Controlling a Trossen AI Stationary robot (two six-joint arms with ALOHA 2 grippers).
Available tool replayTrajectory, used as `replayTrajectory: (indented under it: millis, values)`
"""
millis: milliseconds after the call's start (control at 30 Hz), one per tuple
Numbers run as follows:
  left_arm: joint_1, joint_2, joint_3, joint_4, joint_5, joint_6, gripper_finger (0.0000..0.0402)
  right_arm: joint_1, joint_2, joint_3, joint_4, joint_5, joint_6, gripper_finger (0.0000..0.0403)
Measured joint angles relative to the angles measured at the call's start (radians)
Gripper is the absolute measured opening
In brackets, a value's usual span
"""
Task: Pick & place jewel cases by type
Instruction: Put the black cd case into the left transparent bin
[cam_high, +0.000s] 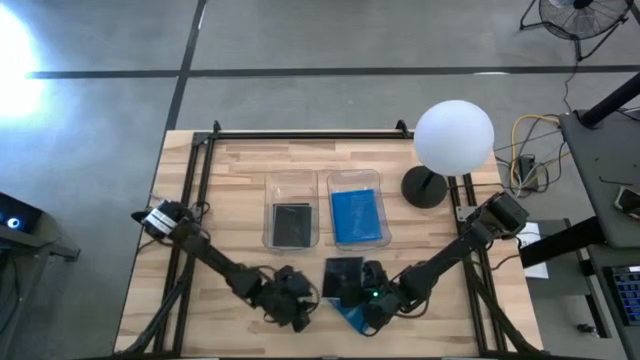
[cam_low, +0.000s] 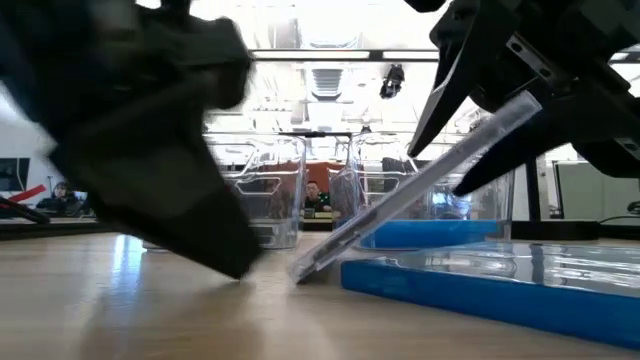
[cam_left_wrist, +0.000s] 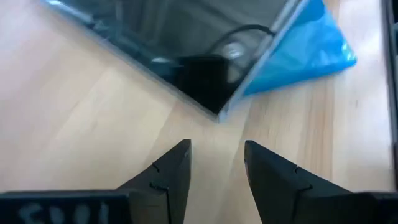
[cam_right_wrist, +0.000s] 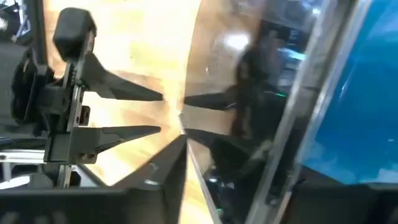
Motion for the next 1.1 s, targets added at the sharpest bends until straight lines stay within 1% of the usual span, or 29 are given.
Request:
replayTrajectory:
  millis: [100,200,333,400,467,600,733,833,900,967,1033,1100]
  values:
    - [-0.041,-0.02,0.0,-0.054,-0.08,-0.03,0.0133,0.004,-0.011,0.0,0.004,-0.006,-0.001,0.0104]
    - [-0.054,-0.035,0.0,-0.127,-0.142,-0.085,0.0133,0.008,-0.025,0.0,0.005,-0.02,-0.007,0.0063]
    - [-0.078,-0.048,0.0,-0.18,-0.183,-0.194,0.0133,0.01,-0.056,0.0,0.011,-0.023,-0.047,0.002]
    - [-0.099,-0.061,0.0,-0.187,-0.183,-0.22,0.0133,0.011,-0.074,0.0,0.022,-0.006,-0.071,0.0016]
    - [-0.117,-0.083,0.0,-0.188,-0.182,-0.214,0.0133,0.011,-0.096,0.001,0.025,0.017,-0.088,0.0018]
    - [-0.142,-0.148,0.0,-0.197,-0.185,-0.133,0.0133,-0.002,-0.132,0.029,0.02,0.036,-0.154,0.0018]
    - [-0.161,-0.244,0.0,-0.3,-0.201,-0.097,0.0133,-0.029,-0.14,0.084,0.018,0.066,-0.238,0.0018]
    - [-0.2,-0.368,0.0,-0.449,-0.282,-0.113,0.0133,-0.073,-0.142,0.149,0.026,0.096,-0.335,0.0018]
    - [-0.25,-0.466,0.0,-0.553,-0.352,-0.156,0.0133,-0.121,-0.141,0.194,0.025,0.104,-0.406,0.0018]
    - [-0.309,-0.569,0.0,-0.621,-0.411,-0.199,0.0133,-0.179,-0.141,0.23,0.025,0.101,-0.48,0.0018]
    - [-0.374,-0.662,0.0,-0.664,-0.477,-0.222,0.0133,-0.244,-0.141,0.257,0.028,0.072,-0.534,0.0018]
    - [-0.44,-0.732,0.0,-0.681,-0.568,-0.23,0.0133,-0.31,-0.141,0.268,0.025,0.023,-0.569,0.0018]
